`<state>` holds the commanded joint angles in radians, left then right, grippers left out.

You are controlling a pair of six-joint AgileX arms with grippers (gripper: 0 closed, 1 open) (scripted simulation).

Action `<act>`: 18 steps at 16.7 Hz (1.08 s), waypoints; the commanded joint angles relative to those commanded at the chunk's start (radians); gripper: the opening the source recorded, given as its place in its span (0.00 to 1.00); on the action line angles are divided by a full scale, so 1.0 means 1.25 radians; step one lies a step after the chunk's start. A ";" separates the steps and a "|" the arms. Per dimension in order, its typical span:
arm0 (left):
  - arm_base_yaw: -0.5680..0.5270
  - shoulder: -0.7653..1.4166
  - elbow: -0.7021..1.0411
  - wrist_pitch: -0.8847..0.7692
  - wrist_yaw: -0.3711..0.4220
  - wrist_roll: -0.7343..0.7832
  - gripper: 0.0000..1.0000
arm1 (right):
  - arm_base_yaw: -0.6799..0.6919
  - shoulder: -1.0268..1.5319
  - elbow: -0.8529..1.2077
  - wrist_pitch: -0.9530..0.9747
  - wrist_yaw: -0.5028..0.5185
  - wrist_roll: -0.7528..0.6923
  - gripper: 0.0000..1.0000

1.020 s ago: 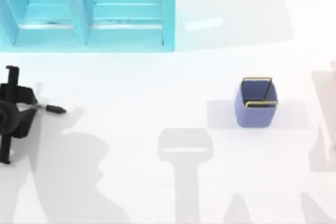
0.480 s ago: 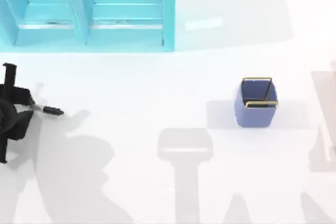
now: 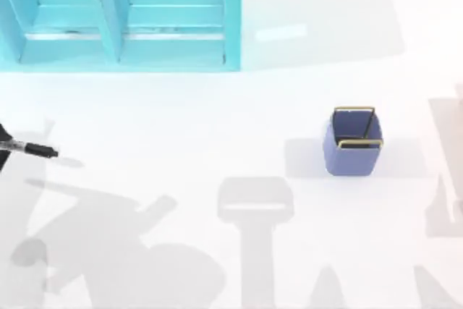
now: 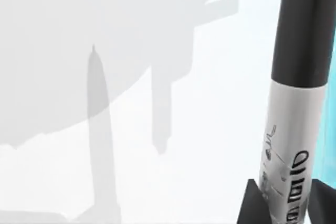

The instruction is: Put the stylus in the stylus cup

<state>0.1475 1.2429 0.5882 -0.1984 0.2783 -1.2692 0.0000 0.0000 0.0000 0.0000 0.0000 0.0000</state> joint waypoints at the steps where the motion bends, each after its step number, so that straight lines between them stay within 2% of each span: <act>1: 0.008 -0.066 0.000 -0.062 0.004 0.005 0.00 | 0.000 0.000 0.000 0.000 0.000 0.000 1.00; 5: 0.034 -0.290 -0.004 -0.283 0.019 0.023 0.00 | 0.000 0.000 0.000 0.000 0.000 0.000 1.00; 8: 0.046 -0.381 -0.012 -0.375 0.027 0.032 0.00 | 0.000 0.000 0.000 0.000 0.000 0.000 1.00; 15: 0.045 -0.397 -0.012 -0.393 0.028 0.036 0.00 | 0.000 0.000 0.000 0.000 0.000 0.000 1.00; 18: 0.023 -0.349 0.035 -0.391 -0.019 0.065 0.00 | 0.000 0.000 0.000 0.000 0.000 0.000 1.00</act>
<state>0.1763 0.8064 0.6325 -0.6868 0.2540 -1.1878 0.0000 0.0000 0.0000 0.0000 0.0000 0.0000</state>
